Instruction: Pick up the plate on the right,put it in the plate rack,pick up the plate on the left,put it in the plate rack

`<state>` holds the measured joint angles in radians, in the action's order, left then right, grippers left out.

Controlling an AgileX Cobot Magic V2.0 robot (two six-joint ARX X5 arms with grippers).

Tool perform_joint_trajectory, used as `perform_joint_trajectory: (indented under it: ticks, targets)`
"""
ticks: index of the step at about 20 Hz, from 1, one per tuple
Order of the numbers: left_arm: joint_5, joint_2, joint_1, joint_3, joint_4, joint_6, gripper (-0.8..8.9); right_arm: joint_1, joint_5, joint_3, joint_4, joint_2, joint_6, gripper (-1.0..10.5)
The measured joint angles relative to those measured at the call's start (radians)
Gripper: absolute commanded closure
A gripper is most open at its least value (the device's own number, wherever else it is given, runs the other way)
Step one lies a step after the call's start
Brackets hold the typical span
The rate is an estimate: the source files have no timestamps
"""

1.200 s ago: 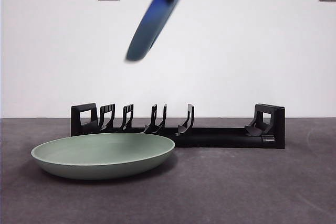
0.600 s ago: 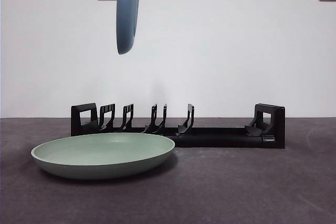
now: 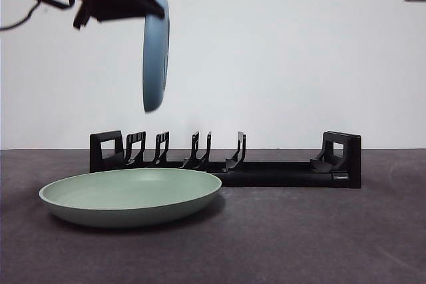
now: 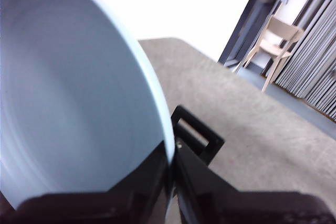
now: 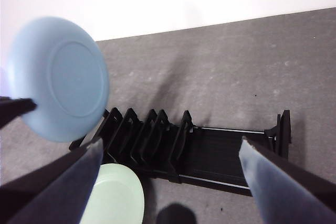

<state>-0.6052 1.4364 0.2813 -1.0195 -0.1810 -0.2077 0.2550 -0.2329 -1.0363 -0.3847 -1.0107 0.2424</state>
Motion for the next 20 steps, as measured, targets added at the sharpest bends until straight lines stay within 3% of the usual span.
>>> perform_joint_trajectory:
  ticks: [12, 18, 20]
  targets:
    - [0.008, 0.14, -0.002, 0.0, 0.014, 0.039, 8.21, 0.0, 0.0, 0.0, -0.028, 0.0, 0.0, 5.1]
    - [0.035, 0.159, -0.002, 0.0, 0.085, 0.124, 8.11, 0.0, 0.0, 0.0, -0.036, 0.0, 0.0, 5.1]
    - [0.038, 0.159, -0.002, 0.0, 0.109, 0.16, 7.56, 0.0, 0.0, 0.0, -0.039, 0.0, 0.0, 5.1]
